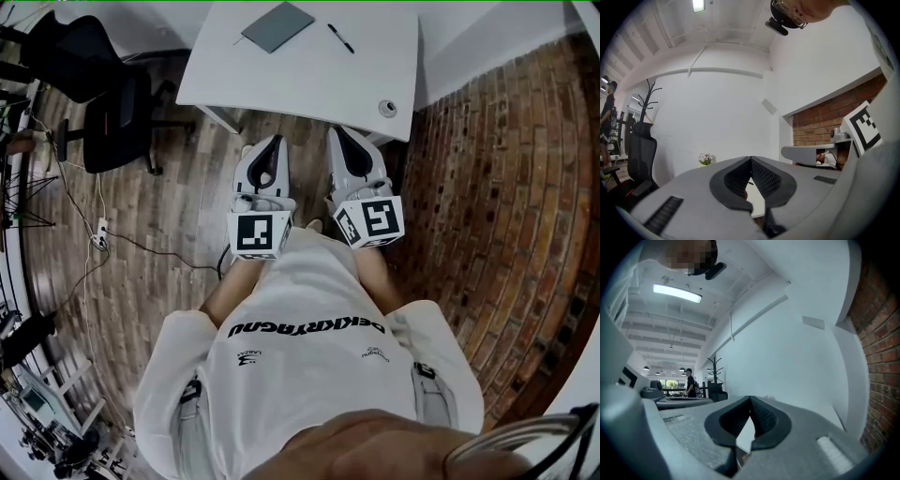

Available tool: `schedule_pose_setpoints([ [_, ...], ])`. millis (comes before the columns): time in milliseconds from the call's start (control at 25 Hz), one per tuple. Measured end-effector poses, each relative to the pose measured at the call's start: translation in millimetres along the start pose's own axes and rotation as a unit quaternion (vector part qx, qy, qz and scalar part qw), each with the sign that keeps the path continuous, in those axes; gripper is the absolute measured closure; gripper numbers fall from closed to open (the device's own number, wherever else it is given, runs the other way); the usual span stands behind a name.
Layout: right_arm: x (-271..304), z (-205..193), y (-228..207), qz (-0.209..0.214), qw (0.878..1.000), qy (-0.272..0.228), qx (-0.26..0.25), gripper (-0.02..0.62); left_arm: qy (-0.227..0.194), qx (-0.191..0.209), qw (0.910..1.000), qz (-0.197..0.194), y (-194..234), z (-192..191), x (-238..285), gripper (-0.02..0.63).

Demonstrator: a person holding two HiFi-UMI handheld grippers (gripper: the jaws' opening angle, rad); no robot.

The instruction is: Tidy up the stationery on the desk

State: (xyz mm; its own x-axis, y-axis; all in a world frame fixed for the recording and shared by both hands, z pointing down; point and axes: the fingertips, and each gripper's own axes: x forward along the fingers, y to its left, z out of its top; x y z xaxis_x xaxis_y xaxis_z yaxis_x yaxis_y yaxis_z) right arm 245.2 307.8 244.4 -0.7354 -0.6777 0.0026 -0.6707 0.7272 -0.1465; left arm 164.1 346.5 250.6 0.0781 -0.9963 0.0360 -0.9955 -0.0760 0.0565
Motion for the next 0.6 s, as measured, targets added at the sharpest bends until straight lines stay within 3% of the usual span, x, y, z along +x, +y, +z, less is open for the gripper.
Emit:
schedule_pose_setpoints([
  [280, 116, -9, -19, -0.024, 1.0, 0.012, 0.002, 0.594, 0.002, -0.015, 0.9994, -0.031, 79, -3, 96, 0.607],
  [600, 265, 1, -37, -0.083, 0.996, 0.023, 0.012, 0.594, 0.022, -0.014, 0.9953, -0.093, 188, 17, 217, 0.607],
])
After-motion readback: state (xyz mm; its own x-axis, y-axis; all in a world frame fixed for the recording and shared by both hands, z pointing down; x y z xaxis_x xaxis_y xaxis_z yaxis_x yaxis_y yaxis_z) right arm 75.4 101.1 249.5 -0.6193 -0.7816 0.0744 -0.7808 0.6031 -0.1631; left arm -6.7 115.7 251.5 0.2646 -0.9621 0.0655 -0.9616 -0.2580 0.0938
